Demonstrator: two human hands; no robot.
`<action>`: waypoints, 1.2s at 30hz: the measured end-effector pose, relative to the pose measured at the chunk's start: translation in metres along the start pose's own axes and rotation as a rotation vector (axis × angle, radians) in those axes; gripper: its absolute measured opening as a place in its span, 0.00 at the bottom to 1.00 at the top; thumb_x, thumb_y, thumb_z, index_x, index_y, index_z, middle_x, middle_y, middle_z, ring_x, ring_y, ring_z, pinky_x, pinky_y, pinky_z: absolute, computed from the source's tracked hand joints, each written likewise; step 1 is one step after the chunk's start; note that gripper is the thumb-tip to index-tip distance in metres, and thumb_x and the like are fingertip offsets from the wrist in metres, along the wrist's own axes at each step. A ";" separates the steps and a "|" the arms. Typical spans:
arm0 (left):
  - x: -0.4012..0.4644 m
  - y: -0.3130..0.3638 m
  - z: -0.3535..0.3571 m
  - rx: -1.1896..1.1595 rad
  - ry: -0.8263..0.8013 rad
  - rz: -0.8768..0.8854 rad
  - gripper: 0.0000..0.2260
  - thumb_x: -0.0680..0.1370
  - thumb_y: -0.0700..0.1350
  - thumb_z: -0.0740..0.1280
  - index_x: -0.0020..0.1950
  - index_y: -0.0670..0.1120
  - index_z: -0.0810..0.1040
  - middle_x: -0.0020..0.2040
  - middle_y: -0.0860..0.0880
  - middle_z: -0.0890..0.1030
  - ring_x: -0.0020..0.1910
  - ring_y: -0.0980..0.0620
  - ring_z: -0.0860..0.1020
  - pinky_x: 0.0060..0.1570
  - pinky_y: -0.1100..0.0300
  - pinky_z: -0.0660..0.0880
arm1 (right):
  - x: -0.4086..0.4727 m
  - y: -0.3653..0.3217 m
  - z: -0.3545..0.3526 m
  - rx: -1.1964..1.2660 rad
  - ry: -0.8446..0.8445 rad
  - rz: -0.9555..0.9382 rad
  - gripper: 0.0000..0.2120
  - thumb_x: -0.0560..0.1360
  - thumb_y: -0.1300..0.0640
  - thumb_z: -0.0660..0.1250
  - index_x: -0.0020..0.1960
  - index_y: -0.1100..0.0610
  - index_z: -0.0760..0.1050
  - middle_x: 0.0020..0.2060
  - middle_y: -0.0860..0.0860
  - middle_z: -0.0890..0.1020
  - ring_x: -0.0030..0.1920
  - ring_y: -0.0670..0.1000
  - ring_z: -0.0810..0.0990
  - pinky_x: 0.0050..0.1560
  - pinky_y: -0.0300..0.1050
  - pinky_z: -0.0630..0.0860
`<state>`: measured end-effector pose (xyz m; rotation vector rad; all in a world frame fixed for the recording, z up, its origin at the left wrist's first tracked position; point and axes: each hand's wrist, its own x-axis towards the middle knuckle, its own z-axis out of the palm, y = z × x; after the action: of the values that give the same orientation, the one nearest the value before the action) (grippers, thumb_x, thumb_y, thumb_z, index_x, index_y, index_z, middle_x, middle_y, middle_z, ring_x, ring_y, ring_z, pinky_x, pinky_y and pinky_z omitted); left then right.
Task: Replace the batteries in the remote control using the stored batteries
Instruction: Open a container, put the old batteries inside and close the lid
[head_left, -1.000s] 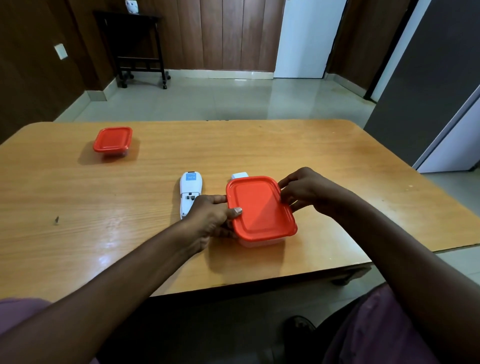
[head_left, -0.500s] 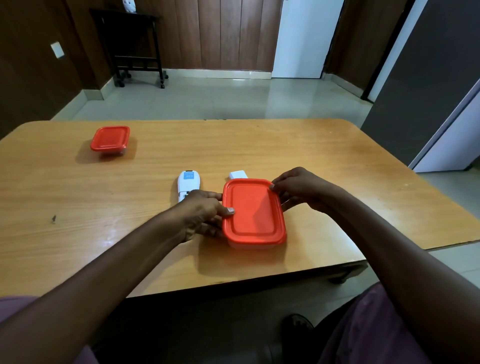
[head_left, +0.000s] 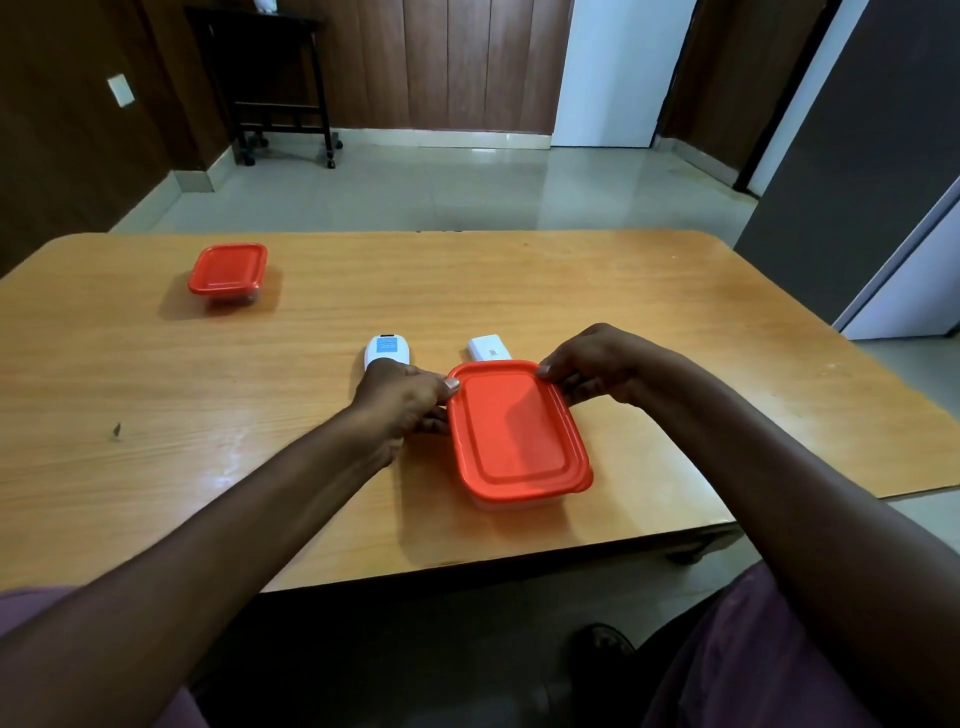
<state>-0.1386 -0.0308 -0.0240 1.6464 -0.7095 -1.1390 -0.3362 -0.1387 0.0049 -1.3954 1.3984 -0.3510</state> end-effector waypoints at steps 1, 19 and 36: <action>0.000 0.000 0.000 0.009 0.004 -0.004 0.07 0.76 0.34 0.71 0.52 0.33 0.80 0.33 0.41 0.80 0.24 0.49 0.79 0.25 0.59 0.78 | 0.000 0.000 0.001 -0.004 -0.003 -0.001 0.03 0.75 0.68 0.72 0.42 0.66 0.81 0.32 0.57 0.83 0.30 0.52 0.83 0.28 0.41 0.82; -0.030 0.005 -0.011 -0.020 -0.124 -0.108 0.13 0.71 0.31 0.76 0.54 0.33 0.79 0.35 0.41 0.84 0.29 0.47 0.85 0.28 0.56 0.82 | -0.020 0.009 -0.024 -0.120 -0.187 0.029 0.07 0.74 0.69 0.73 0.50 0.72 0.82 0.36 0.63 0.87 0.37 0.59 0.88 0.35 0.47 0.85; -0.042 -0.003 -0.002 -0.103 -0.174 -0.057 0.24 0.69 0.31 0.77 0.62 0.42 0.78 0.35 0.45 0.86 0.31 0.49 0.84 0.30 0.58 0.82 | -0.037 0.017 -0.033 -0.213 -0.311 0.006 0.29 0.74 0.70 0.72 0.72 0.59 0.69 0.47 0.66 0.87 0.47 0.66 0.87 0.44 0.56 0.86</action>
<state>-0.1530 0.0071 -0.0116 1.5020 -0.7051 -1.3502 -0.3814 -0.1177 0.0205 -1.5430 1.2070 0.0233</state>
